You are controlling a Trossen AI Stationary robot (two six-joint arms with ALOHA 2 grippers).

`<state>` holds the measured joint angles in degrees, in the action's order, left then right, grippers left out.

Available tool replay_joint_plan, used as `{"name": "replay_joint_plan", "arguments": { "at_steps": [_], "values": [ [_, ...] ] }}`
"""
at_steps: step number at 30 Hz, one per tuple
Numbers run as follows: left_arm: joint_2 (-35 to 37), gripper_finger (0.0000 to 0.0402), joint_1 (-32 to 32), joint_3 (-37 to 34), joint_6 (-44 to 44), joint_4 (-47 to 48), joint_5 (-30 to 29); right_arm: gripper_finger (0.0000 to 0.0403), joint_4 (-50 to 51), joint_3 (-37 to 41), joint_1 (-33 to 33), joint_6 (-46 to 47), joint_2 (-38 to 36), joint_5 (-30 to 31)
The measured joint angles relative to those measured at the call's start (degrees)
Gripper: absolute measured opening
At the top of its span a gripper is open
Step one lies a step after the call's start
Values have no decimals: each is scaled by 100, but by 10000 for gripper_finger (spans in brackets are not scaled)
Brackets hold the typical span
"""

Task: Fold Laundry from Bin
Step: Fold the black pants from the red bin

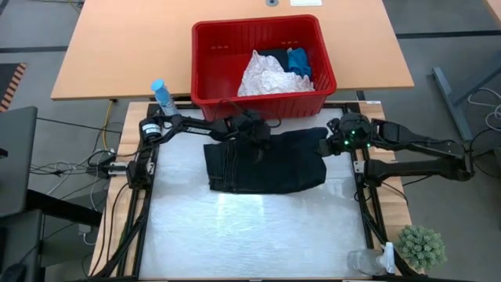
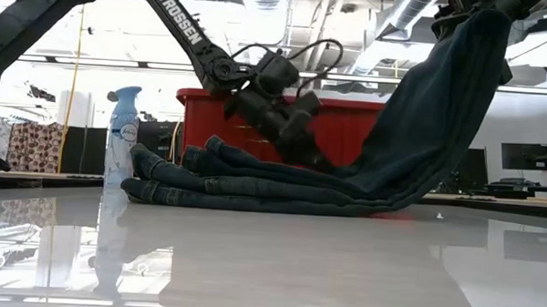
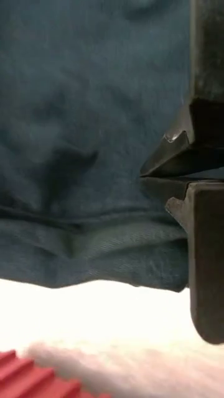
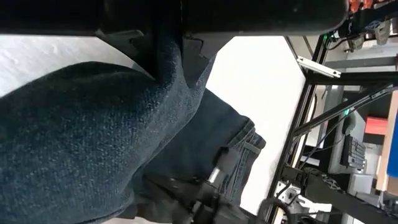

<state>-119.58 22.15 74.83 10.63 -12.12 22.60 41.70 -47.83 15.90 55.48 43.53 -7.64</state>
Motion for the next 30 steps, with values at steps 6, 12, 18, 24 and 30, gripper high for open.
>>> {"name": "replay_joint_plan", "arguments": {
  "at_steps": [6,12,18,24,30],
  "values": [
    [-290,0,0,25,4,-455,-345,37,-30,0,0,13,65,-67],
    [-358,0,-36,50,8,-611,-551,37,-399,0,-2,31,257,-242],
    [-431,0,-69,50,26,-738,-692,37,-1192,0,-7,11,667,-757],
    [-431,0,-111,50,-15,-776,-855,37,-1649,0,-11,-5,1183,-1211],
    [-431,0,-114,50,-32,-804,-873,37,-2612,-128,-11,-73,1829,-1842]
  ]
}}
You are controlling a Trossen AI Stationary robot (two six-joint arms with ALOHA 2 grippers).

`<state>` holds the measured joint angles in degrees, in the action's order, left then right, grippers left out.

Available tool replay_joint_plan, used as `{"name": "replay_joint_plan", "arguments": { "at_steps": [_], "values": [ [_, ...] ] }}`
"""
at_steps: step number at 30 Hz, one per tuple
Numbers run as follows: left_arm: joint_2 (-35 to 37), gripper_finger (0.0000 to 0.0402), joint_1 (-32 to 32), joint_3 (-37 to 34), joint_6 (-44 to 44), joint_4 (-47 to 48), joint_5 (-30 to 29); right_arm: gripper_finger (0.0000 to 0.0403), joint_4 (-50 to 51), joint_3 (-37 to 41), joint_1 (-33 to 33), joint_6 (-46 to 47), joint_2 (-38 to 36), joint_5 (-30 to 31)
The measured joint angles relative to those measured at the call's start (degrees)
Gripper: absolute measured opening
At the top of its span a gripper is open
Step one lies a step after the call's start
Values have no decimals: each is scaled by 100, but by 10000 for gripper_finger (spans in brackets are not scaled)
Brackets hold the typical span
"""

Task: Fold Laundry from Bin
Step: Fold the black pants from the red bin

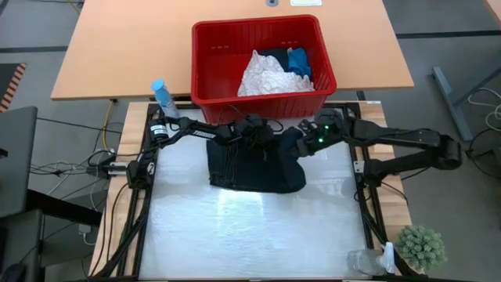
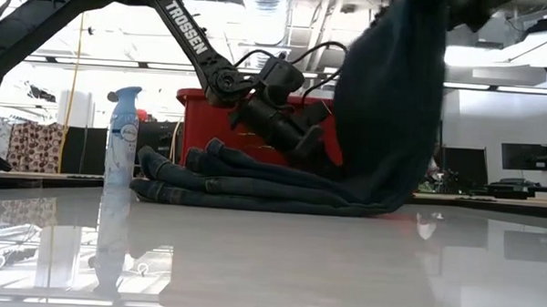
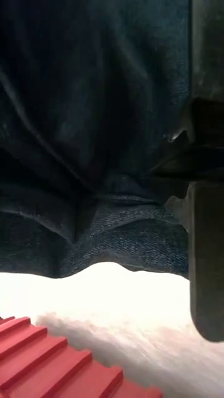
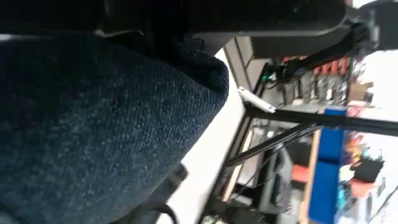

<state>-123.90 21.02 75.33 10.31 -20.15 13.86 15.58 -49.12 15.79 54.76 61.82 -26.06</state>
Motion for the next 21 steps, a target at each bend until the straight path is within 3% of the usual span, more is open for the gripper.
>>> {"name": "replay_joint_plan", "arguments": {
  "at_steps": [9,13,21],
  "values": [
    [40,0,-45,7,-222,126,-154,37,218,-939,17,-668,1004,-189],
    [456,0,-42,2,-467,837,-725,37,357,-1015,17,-837,1071,-20],
    [1614,0,-35,7,81,2834,-1762,37,560,-1019,123,-889,846,139]
  ]
}}
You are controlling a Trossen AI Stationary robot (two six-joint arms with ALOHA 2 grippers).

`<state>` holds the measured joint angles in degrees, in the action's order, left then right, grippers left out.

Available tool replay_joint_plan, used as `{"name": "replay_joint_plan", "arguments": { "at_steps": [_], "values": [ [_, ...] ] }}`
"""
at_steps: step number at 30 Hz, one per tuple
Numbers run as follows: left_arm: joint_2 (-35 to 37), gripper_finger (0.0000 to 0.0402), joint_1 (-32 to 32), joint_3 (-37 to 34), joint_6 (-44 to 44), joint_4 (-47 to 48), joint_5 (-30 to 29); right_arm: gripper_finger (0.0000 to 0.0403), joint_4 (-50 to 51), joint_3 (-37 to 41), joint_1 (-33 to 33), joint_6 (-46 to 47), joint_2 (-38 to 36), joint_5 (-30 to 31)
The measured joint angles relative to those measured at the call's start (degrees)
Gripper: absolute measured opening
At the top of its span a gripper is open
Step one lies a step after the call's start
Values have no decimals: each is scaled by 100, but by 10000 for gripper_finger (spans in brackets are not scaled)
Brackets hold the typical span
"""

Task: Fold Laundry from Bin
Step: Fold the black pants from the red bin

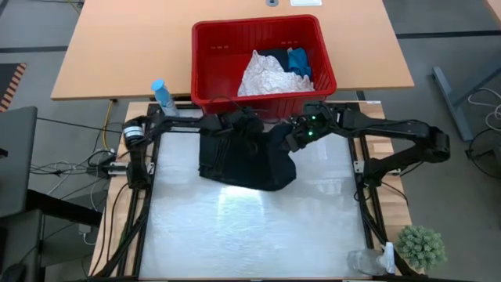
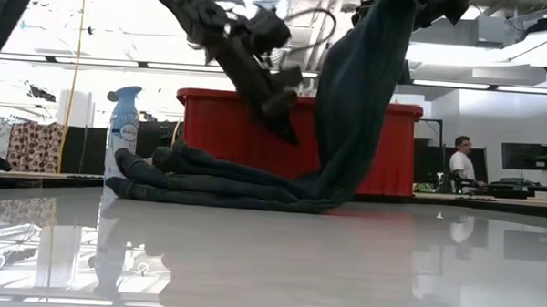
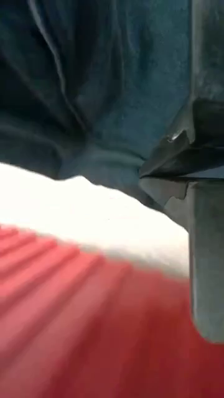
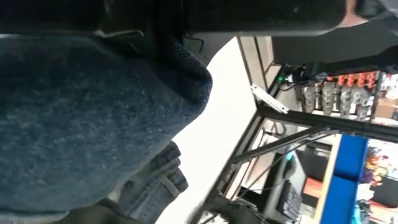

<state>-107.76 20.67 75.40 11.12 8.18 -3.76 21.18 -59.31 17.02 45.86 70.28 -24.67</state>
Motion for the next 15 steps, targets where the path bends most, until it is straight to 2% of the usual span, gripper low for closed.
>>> {"name": "replay_joint_plan", "arguments": {
  "at_steps": [4,8,11,15],
  "values": [
    [580,0,3,3,-743,1142,-333,37,129,0,37,-49,-12,79],
    [1088,0,-56,-236,-1189,2057,-62,37,128,2,39,-83,-19,101],
    [1570,0,-304,-772,-1378,2050,42,37,118,2,39,-127,-19,101],
    [2293,0,-718,-1914,-1895,1376,-305,37,109,5,39,-140,-19,101]
  ]
}}
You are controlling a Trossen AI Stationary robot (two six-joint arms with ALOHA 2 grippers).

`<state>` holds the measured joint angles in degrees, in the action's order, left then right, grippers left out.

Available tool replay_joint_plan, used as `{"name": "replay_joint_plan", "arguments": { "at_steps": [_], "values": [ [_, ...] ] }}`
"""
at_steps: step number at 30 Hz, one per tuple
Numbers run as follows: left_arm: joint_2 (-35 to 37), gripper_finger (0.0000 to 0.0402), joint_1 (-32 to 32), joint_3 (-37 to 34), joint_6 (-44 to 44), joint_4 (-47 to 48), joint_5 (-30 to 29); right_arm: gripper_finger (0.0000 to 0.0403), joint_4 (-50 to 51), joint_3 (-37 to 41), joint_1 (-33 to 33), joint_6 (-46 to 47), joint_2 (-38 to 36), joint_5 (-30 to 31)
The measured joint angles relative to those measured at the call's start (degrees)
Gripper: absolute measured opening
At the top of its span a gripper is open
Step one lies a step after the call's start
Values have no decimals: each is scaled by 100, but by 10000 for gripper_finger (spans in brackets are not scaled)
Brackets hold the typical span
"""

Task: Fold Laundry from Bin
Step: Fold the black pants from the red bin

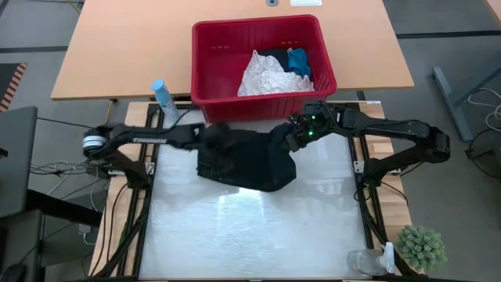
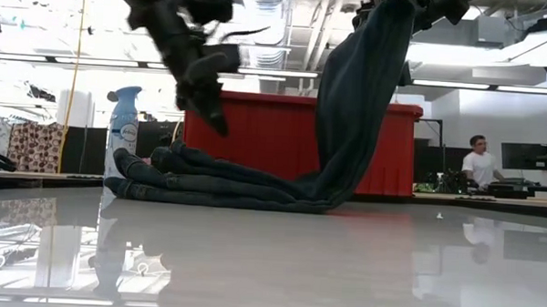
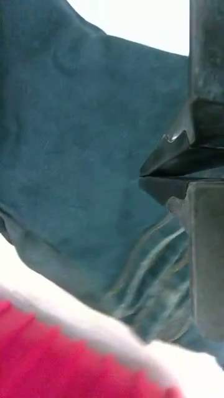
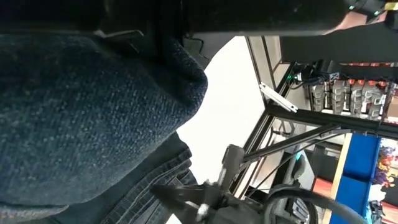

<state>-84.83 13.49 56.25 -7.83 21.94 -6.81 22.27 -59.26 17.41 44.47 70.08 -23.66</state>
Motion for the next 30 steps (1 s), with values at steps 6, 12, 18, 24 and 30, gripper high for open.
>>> {"name": "replay_joint_plan", "arguments": {
  "at_steps": [6,12,18,24,30],
  "values": [
    [778,0,-598,-1251,-832,-575,-705,37,-3,2,0,-4,0,-4],
    [779,0,-899,-1931,-1720,-537,-1294,37,-2,6,-7,0,0,-15],
    [706,0,-919,-2373,-2033,-753,-1378,37,1,8,-7,0,0,-26],
    [294,0,-919,-2582,-2033,-1485,-1079,37,4,8,-13,19,0,-37],
    [-312,0,-927,-2316,-2010,-2457,-600,37,10,8,-13,55,0,-65]
  ]
}}
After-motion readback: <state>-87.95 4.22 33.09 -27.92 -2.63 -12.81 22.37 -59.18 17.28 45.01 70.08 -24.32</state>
